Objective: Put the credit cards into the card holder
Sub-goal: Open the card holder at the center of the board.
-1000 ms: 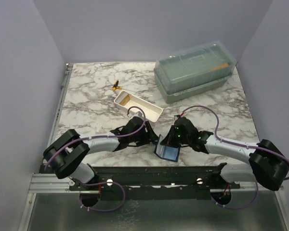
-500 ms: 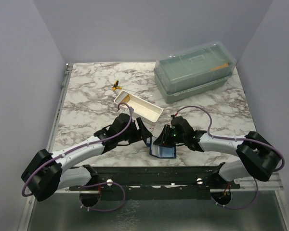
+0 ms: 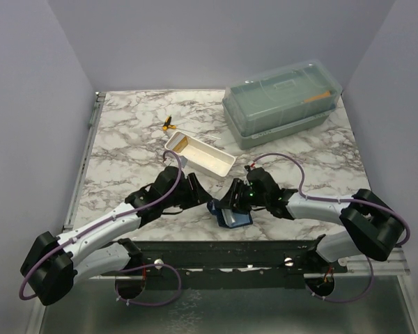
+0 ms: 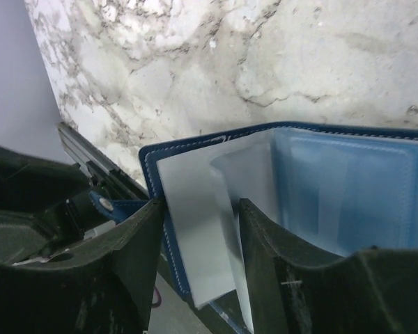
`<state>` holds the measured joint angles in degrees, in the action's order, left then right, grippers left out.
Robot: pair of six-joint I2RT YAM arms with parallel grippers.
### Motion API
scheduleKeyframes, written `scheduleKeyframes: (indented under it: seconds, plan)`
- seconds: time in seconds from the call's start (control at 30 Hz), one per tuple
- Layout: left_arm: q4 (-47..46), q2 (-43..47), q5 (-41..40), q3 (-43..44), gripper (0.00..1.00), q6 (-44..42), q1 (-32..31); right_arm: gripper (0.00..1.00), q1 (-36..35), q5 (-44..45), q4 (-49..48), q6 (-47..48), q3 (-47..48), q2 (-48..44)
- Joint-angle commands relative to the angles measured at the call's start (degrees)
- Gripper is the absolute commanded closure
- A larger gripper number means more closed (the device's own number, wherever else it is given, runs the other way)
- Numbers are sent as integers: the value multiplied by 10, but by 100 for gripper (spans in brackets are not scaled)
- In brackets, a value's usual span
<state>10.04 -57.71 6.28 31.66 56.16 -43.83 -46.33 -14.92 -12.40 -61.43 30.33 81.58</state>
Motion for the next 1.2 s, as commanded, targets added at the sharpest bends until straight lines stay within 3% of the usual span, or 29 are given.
scheduleKeyframes:
  seconds: [0.0, 0.2, 0.33, 0.53, 0.67, 0.87, 1.03, 1.17]
  plan:
    - [49, 12, -38, 27, 49, -19, 4, 48, -15, 3, 43, 12, 2, -34]
    - [62, 7, -44, 43, 47, -29, 9, 48, -40, 11, 59, 10, 11, -40]
    - [64, -4, -32, 50, 49, -25, 13, 54, -43, -2, 25, 7, 13, -9]
    - [58, -31, 1, 71, 64, -22, 16, 63, -43, -26, -58, 6, 9, 55]
    - [40, -62, 27, 79, 75, -20, 16, 58, -43, -46, -106, 10, 4, 93]
    - [-33, -123, 72, 69, 85, -12, 16, 47, -42, -23, -122, 2, -34, 75]
    - [-170, -206, 146, 35, 100, 26, 15, 50, -42, -4, -118, -1, -58, 54]
    - [-215, -249, 162, 31, 100, 25, 11, 59, -42, -5, -117, 2, -58, 61]
